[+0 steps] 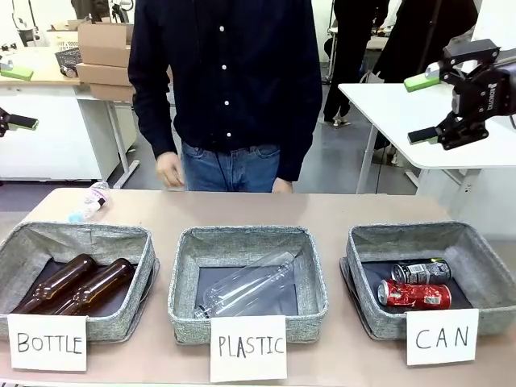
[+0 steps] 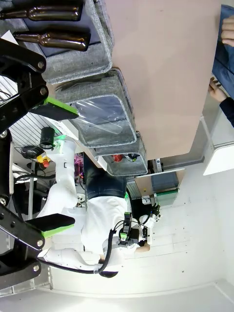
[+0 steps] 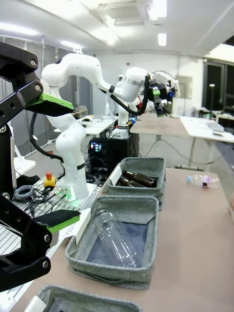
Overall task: Sort the can waste into the basket.
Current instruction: Pick up the can waste from the table and place it in the right Fabric basket.
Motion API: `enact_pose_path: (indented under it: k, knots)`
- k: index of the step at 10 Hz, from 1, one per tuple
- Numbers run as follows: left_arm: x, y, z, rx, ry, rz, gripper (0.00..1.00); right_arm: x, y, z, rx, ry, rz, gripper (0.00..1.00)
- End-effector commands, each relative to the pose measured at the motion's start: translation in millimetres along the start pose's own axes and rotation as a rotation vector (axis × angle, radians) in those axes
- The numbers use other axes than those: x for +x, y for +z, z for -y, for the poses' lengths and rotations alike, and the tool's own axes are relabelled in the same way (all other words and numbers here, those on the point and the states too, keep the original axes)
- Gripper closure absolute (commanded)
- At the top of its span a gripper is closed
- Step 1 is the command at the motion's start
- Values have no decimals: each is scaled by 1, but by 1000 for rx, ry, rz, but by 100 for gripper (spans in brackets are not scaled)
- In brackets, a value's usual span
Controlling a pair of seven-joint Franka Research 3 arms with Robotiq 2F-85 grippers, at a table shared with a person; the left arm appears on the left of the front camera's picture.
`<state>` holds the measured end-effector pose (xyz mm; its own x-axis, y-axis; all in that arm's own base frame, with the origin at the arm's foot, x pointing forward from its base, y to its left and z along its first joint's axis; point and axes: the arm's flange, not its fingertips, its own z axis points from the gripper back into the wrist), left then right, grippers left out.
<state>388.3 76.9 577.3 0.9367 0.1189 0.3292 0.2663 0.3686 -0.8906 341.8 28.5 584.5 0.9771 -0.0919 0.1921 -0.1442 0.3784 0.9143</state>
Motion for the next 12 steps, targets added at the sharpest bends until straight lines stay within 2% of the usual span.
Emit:
enact_pose_path:
  k: [1, 12]
  knots:
    - [-2, 0, 3, 3, 5, -3, 0, -2, 1, 2, -2, 21, -8, 0]
    - [-2, 0, 3, 3, 5, -3, 0, -2, 1, 2, -2, 21, -8, 0]
